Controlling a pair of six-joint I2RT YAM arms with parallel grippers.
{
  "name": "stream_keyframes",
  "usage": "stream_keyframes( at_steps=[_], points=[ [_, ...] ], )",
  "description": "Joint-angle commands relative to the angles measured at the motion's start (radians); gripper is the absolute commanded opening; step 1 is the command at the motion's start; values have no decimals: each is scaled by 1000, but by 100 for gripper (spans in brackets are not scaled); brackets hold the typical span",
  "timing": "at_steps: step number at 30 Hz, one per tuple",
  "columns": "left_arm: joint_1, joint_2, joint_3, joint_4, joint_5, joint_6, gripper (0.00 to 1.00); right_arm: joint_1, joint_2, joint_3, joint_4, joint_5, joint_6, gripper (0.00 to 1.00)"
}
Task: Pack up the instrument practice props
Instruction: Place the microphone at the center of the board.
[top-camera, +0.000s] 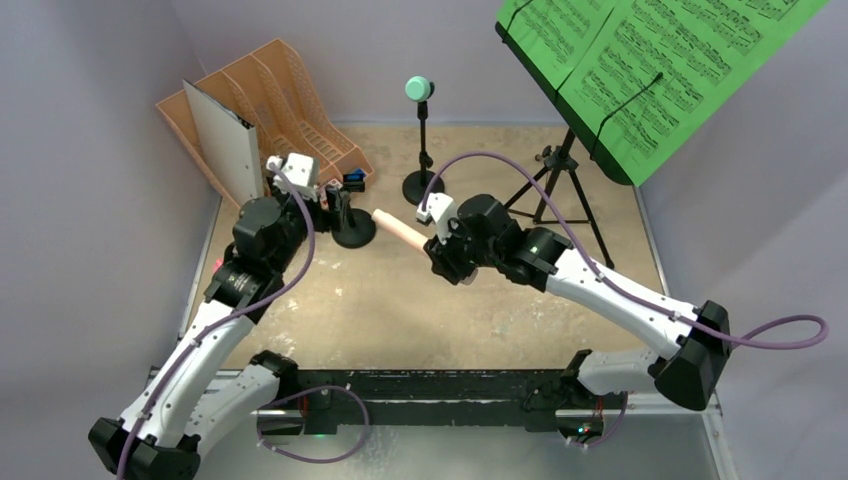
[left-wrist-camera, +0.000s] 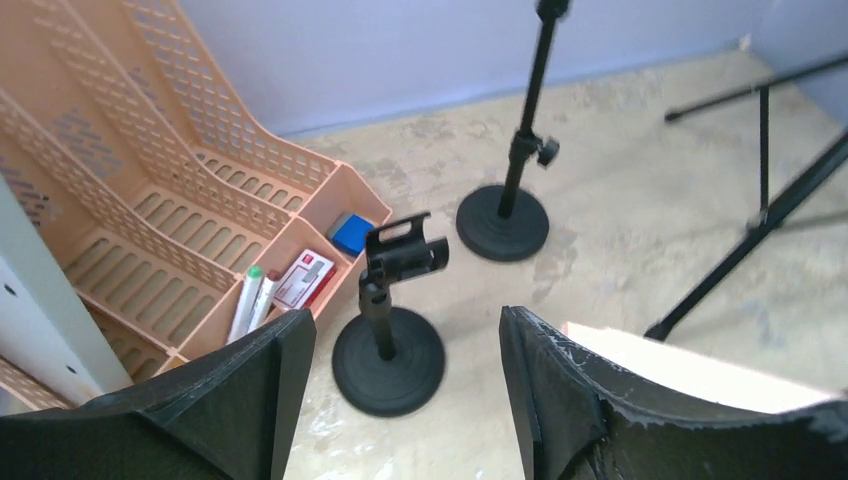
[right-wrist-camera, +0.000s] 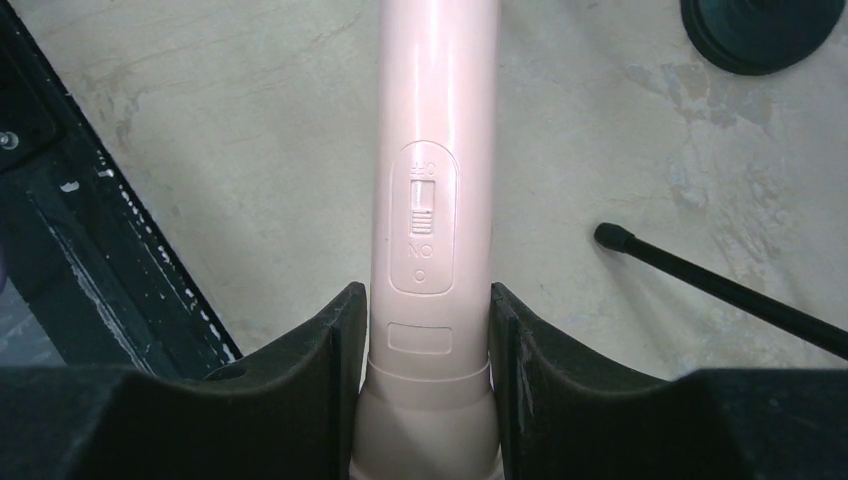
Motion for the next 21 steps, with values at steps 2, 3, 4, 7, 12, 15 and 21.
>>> stream_keyframes(
  at_steps=[2, 3, 4, 7, 12, 15, 21],
  points=[
    [-19, -40, -27, -66, 212, 291, 75, -4, 34, 6, 56, -85, -13, 0],
    [-22, -51, -46, -59, 238, 328, 80, -3, 40, 8, 57, -99, -20, 0],
    [-29, -63, -61, -58, 288, 371, 85, -3, 46, 11, 54, -108, -28, 0],
    [-72, -101, -97, -85, 326, 492, 90, -4, 61, 17, 45, -134, -45, 0],
    [-123, -170, -99, -210, 390, 696, 92, -4, 74, 9, 76, -173, -56, 0],
    [-142, -187, -104, -280, 428, 826, 91, -3, 87, 17, 88, -178, -83, 0],
    [-242, -123, -89, -344, 385, 947, 87, -3, 108, 23, 101, -221, -96, 0]
  ],
)
